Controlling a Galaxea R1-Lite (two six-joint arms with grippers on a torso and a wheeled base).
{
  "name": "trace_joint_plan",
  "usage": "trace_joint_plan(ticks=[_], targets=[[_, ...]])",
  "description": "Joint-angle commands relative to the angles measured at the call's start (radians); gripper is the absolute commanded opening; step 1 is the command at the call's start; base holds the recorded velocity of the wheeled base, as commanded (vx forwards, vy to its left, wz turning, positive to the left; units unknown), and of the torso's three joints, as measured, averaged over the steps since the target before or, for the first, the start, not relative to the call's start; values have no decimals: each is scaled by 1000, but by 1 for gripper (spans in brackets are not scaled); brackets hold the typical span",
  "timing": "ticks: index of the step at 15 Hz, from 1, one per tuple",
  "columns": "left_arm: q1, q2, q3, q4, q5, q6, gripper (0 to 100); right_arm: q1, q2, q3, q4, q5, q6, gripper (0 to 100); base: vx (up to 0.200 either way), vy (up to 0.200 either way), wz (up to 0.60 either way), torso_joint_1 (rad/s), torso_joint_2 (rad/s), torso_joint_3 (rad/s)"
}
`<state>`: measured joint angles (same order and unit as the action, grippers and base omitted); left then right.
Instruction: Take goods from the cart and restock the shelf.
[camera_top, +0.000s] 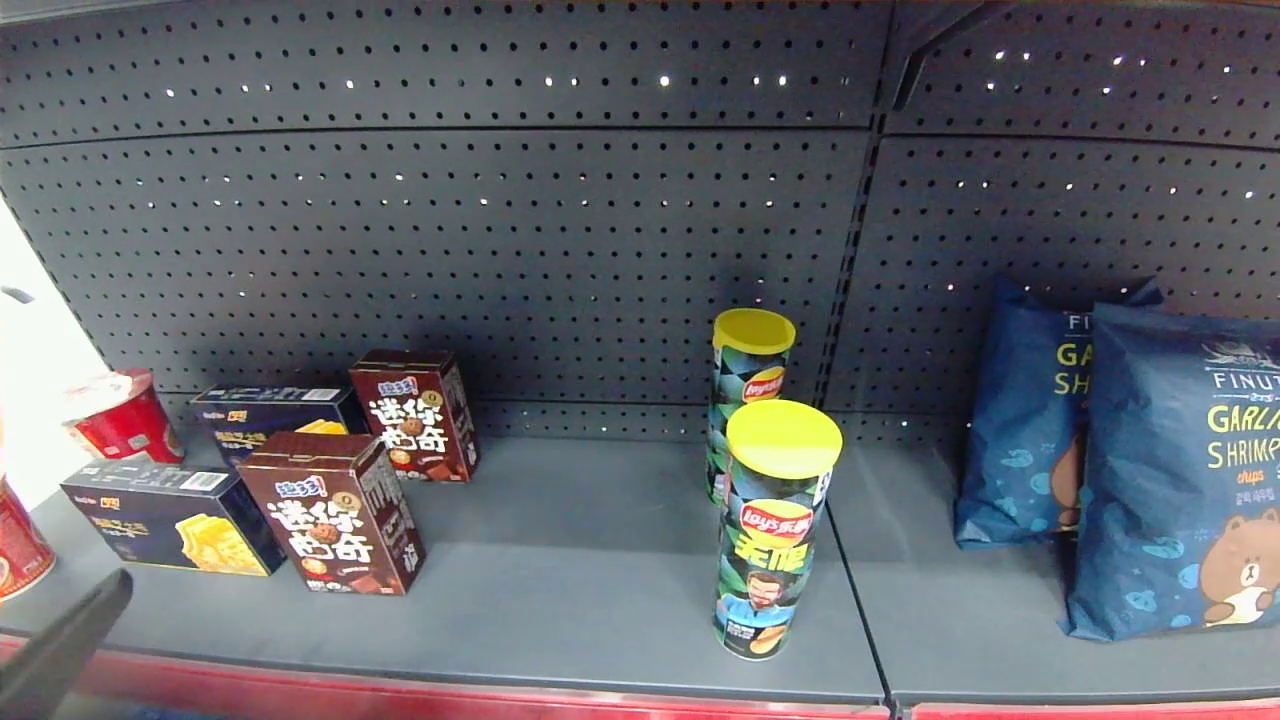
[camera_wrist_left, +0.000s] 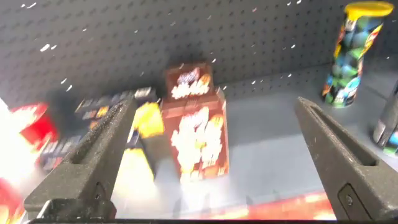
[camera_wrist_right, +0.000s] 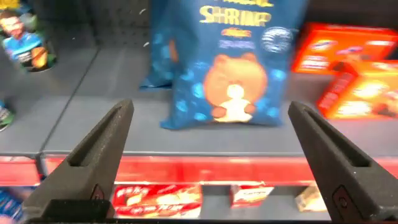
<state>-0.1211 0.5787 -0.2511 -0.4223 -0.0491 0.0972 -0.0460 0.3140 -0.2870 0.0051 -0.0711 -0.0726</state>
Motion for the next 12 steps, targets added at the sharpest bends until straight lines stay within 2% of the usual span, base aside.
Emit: trace_joint_plan(ticks=[1, 3, 4, 5, 6, 8, 9, 11, 12], targets=[[6, -304, 55, 168, 23, -11, 100, -46, -220, 57, 33, 7, -4, 100, 0, 0, 0, 0, 0, 0], [8, -470, 49, 359, 26, -13, 100, -48, -222, 65, 24, 22, -9, 100, 0, 0, 0, 0, 0, 0], [8, -499, 58, 399, 49, -22, 100, -46, -222, 89, 24, 17, -38, 100, 0, 0, 0, 0, 0, 0], [8, -491, 59, 387, 86, -62, 100, -46, -222, 131, 1, 17, -61, 100, 0, 0, 0, 0, 0, 0], [8, -491, 73, 381, 95, -79, 100, -46, -222, 172, -45, 19, -75, 100, 0, 0, 0, 0, 0, 0], [8, -491, 176, 304, 141, -82, 100, -48, -222, 287, -140, 16, -81, 100, 0, 0, 0, 0, 0, 0], [8, -491, 251, 192, 157, -86, 100, -48, -222, 287, -109, 25, -73, 100, 0, 0, 0, 0, 0, 0], [8, -491, 251, 283, 155, -96, 100, -48, -222, 287, -74, 10, -73, 100, 0, 0, 0, 0, 0, 0], [8, -491, 251, 293, 155, -96, 100, -48, -222, 287, -74, 10, -70, 100, 0, 0, 0, 0, 0, 0]])
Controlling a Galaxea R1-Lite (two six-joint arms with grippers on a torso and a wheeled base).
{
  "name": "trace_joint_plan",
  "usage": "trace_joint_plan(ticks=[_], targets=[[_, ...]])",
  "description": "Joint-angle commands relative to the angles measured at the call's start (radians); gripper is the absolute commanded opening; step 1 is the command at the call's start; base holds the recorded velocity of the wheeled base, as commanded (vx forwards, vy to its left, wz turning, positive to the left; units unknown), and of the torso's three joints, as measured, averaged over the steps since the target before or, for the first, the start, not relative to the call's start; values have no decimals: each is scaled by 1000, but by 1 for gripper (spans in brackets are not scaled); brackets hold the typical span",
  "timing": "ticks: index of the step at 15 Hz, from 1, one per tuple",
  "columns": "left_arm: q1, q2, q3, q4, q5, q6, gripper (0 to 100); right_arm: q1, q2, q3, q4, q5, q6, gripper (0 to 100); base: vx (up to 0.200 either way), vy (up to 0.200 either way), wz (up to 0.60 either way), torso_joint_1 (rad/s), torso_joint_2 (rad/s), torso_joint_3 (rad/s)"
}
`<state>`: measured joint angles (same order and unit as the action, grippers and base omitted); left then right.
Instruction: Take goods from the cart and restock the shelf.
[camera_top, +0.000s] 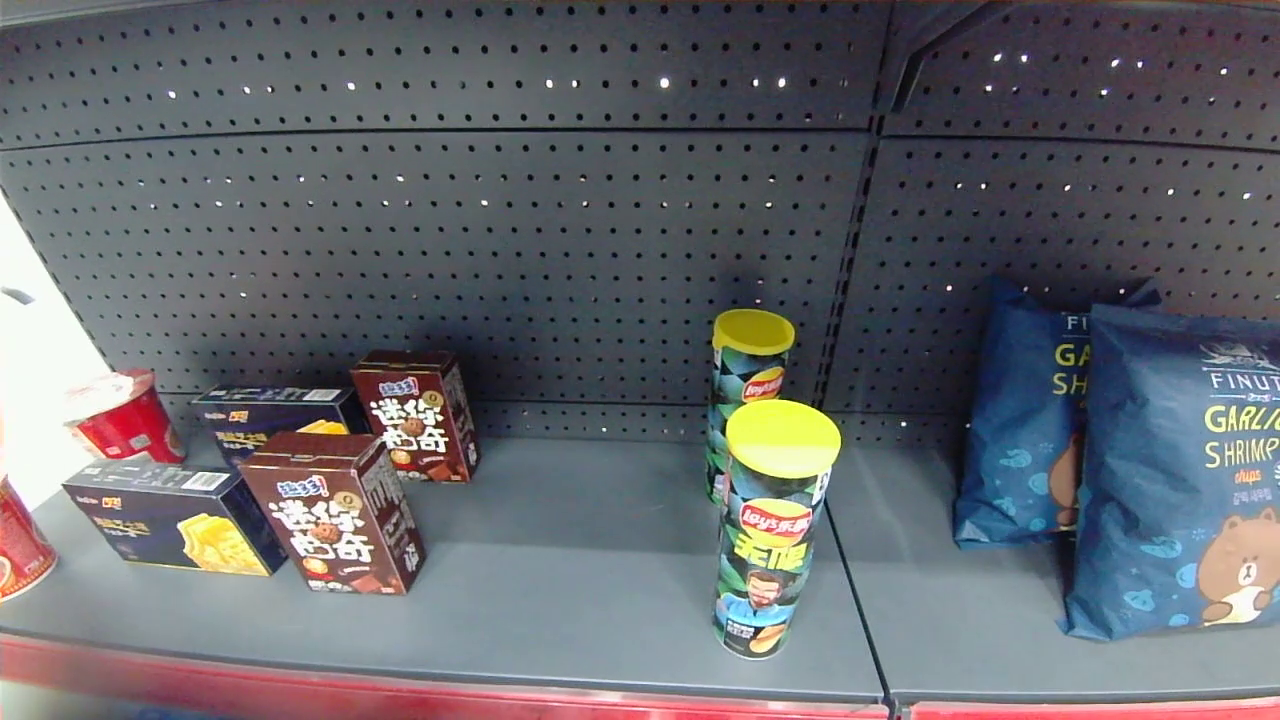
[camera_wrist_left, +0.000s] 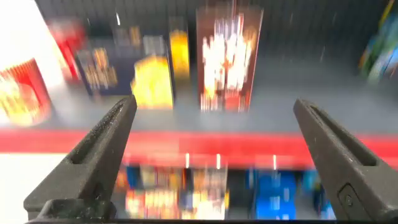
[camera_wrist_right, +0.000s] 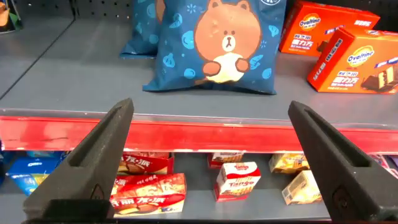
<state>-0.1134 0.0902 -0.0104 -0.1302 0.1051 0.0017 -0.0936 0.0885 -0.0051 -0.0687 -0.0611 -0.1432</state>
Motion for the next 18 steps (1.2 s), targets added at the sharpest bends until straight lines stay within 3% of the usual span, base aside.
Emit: trace_joint_plan(ticks=[1, 5, 10, 12, 14, 15, 17, 18], targets=[[0, -4, 10, 21, 1, 0, 100, 0, 4, 5, 0, 0, 16, 100, 0, 0, 0, 0, 0, 0], [0, -3, 10, 57, -10, -12, 100, 0, 4, 5, 0, 3, 63, 100, 0, 0, -300, 0, 4, 5], [0, -3, 10, 60, -10, -14, 100, 0, 4, 5, 0, 18, 63, 100, 0, 0, 0, 0, 0, 0], [0, -3, 10, 60, -12, -32, 100, 0, 4, 5, 1, 43, 63, 100, 0, 0, 0, 0, 0, 0], [0, -3, 10, 60, -12, -78, 100, 0, 4, 5, 1, 119, 50, 100, 0, 0, -600, 2, 0, 2], [0, -3, 10, 60, -12, -83, 100, 0, 4, 5, 1, 129, 39, 100, 0, 0, -600, -2, 2, -2], [0, -3, 10, 61, -21, -52, 100, 0, 4, 5, 3, 130, 36, 100, 0, 0, 0, 0, 0, 0], [0, -3, 10, 61, -39, -14, 100, 0, 4, 4, 4, 138, 45, 100, 0, 0, 0, 0, 0, 0]])
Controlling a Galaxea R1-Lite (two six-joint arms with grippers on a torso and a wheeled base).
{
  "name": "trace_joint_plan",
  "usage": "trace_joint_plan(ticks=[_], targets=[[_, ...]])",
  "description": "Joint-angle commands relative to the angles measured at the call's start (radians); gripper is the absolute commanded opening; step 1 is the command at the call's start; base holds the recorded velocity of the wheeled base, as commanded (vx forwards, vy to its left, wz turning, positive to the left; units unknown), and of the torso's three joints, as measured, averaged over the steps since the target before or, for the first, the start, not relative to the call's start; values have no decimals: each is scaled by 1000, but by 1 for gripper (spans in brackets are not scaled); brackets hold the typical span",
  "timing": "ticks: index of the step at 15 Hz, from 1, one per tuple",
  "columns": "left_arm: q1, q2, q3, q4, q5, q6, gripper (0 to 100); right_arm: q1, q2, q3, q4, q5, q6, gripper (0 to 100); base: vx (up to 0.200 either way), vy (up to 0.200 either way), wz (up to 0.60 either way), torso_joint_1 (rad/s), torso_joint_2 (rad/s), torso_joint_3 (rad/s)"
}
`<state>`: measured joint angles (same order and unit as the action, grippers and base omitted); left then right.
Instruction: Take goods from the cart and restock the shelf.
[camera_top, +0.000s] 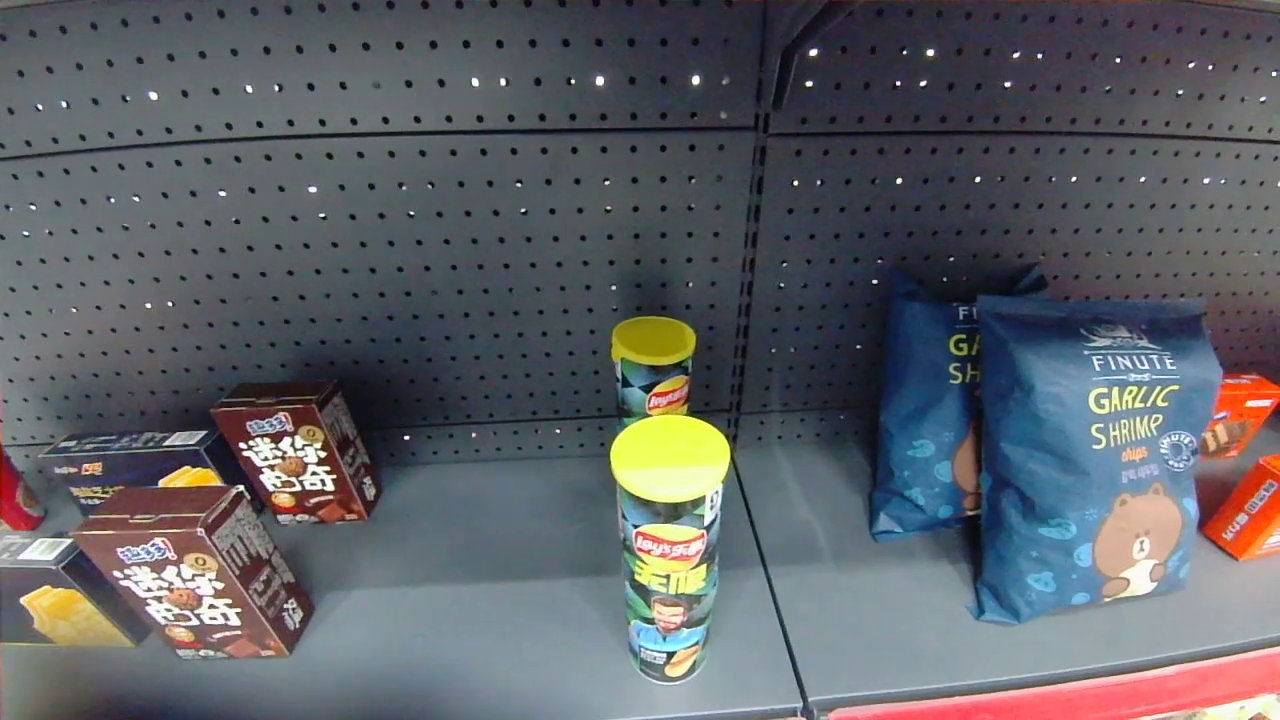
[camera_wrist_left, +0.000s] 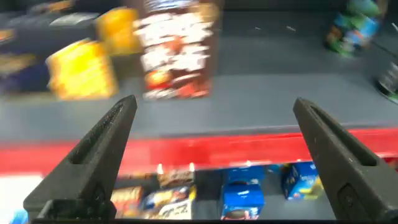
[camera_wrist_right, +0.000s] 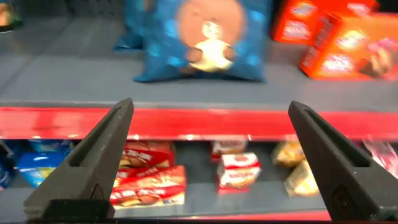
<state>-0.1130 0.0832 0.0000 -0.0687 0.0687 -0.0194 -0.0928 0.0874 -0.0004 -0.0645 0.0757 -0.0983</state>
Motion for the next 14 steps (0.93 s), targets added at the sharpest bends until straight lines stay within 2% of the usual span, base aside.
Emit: trace_joint_plan(ticks=[1, 3, 5, 7, 11, 12, 14], targets=[[-1, 4, 0, 0, -26, 27, 100, -1, 5, -1, 0, 7, 19, 100, 0, 0, 0, 0, 0, 0], [-1, 4, 0, 0, -72, 81, 100, -1, 5, -1, 0, 10, 25, 100, 0, 0, 0, 0, 0, 0], [-1, 4, 0, 0, -73, 136, 100, -1, 5, -1, 0, 9, 22, 100, 0, 0, 0, 0, 0, 0], [-1, 4, 0, 0, -73, 145, 100, -1, 5, -1, 2, 10, 14, 100, 0, 0, 0, 0, 0, 0], [-1, 4, 0, 1, -81, 136, 100, -1, 5, -1, 2, 22, -34, 100, 0, 0, 0, 0, 0, 0], [-1, 4, 0, 0, -79, 134, 100, -1, 5, -1, 2, 22, -32, 100, 0, 0, 600, 2, 2, 7], [-1, 4, 0, 1, -76, 136, 100, -1, 5, -1, 2, 27, -32, 100, 0, 0, 0, 0, 0, 0]])
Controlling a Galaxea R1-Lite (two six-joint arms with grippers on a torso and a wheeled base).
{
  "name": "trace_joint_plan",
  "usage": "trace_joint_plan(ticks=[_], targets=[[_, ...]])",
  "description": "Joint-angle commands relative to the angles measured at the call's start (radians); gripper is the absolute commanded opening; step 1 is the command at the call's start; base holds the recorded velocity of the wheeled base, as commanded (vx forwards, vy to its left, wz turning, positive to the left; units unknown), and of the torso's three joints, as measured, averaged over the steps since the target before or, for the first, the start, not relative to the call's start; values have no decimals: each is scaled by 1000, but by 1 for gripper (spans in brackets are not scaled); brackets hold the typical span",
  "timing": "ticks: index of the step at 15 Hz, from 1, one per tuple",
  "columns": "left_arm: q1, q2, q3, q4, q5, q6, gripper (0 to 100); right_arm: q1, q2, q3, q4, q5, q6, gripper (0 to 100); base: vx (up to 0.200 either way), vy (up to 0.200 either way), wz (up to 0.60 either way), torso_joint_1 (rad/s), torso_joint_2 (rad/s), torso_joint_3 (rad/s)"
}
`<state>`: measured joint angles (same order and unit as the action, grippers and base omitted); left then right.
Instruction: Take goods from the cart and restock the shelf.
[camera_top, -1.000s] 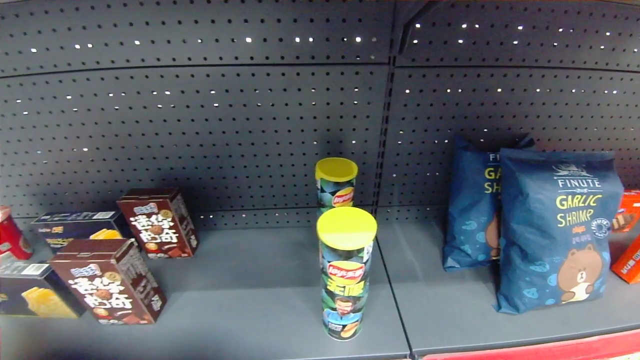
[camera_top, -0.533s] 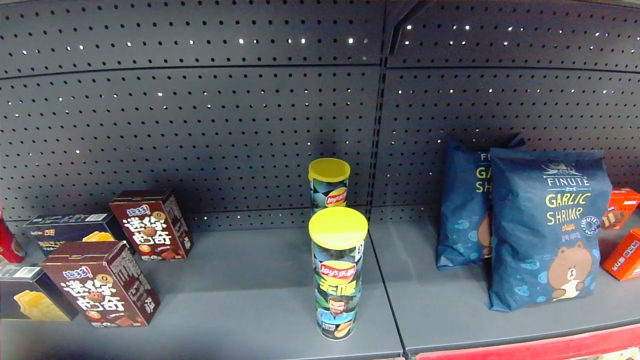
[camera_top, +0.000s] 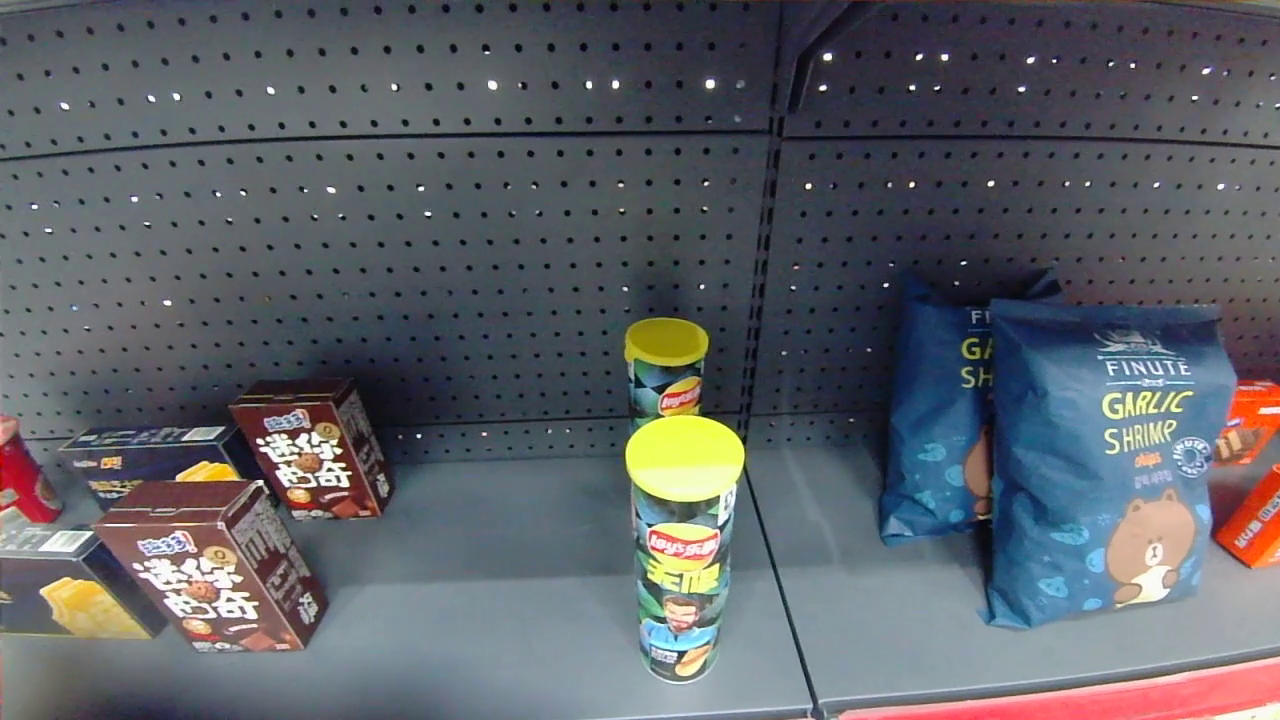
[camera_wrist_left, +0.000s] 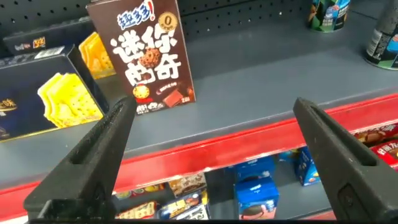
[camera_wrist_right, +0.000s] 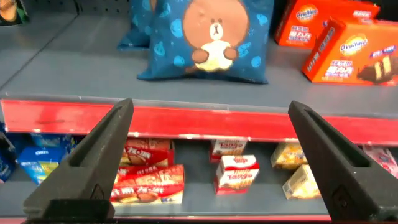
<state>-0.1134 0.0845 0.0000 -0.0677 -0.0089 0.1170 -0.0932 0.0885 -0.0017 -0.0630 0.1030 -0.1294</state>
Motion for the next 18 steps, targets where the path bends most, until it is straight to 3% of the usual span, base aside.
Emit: trace_joint_plan(ticks=[1, 4, 7, 11, 15, 18], targets=[[0, 3, 0, -1, 3, 0, 100, 0, 4, 0, 0, 7, -3, 100, 0, 0, 0, 0, 0, 0], [0, 3, 0, 0, 1, 0, 100, 0, 4, 0, 0, 11, -24, 100, 0, 0, 0, 0, 0, 0], [0, 3, 0, 0, -2, -2, 100, 0, 4, -1, 0, 11, -18, 100, 0, 0, 600, 1, 2, 5], [0, 5, 0, 0, 1, -11, 100, 0, 4, 0, 0, 14, -16, 100, 0, 0, 0, 0, 0, 0], [0, 3, 0, 0, 6, 6, 100, 0, 4, -1, 0, 14, -16, 100, 0, 0, 0, 0, 0, 0], [0, 5, 0, 0, -3, 6, 100, 0, 4, -1, 2, 32, -15, 100, 0, -200, 0, -7, 4, 5]])
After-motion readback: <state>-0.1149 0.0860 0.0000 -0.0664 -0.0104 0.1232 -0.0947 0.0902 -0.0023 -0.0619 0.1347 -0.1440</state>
